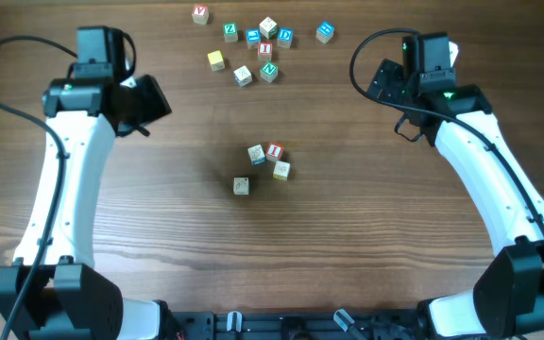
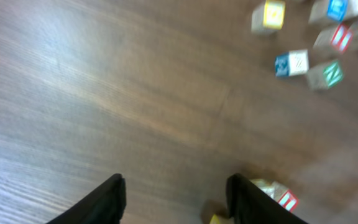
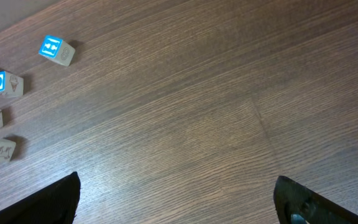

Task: Form a circle
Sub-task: 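Reach the left gripper forward to the airplane block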

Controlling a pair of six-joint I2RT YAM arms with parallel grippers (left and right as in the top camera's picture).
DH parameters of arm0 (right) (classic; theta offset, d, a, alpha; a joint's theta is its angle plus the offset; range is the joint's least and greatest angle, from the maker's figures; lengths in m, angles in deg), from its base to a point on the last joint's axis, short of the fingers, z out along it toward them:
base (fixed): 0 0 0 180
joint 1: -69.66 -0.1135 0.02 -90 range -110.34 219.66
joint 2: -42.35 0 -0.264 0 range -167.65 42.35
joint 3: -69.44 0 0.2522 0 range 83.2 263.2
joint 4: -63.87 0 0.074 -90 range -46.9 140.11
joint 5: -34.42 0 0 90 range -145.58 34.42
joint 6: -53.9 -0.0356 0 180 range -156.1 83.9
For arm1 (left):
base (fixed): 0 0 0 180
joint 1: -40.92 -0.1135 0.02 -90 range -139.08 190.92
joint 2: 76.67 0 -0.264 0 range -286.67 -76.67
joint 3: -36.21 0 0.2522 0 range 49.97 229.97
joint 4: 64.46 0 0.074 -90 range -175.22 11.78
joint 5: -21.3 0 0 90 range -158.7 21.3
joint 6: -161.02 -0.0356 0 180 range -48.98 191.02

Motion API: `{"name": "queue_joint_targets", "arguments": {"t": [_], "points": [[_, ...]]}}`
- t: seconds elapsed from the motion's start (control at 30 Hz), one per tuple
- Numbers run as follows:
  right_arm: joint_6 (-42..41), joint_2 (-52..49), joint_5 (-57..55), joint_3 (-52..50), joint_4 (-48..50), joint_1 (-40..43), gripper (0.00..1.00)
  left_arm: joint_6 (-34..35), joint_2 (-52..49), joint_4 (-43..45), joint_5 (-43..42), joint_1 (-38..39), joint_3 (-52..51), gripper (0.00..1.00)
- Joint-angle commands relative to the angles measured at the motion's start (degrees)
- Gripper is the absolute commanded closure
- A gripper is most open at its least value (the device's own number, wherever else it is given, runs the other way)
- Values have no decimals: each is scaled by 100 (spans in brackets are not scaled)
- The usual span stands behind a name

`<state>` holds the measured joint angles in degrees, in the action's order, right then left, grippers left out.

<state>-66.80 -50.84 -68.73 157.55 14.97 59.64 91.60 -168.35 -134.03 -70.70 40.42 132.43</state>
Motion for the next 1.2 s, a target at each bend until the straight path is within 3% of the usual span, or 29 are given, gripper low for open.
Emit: {"name": "queue_joint_targets", "arguments": {"t": [0.0,0.23,0.47,0.77,1.17], "points": [[68,-20,-79,9,11,-2,0,-92,-81,-63,-68,317,-420,48],[70,-20,-79,9,11,-2,0,-90,-92,109,37,566,-1027,48],[70,-20,-79,9,11,-2,0,-269,-92,933,11,691,-1753,47],[68,-20,-79,9,11,-2,0,-673,-96,1497,-9,1150,-2218,56],[70,-20,-79,9,11,-2,0,-693,-103,1578,-11,2321,-2625,45]]}}
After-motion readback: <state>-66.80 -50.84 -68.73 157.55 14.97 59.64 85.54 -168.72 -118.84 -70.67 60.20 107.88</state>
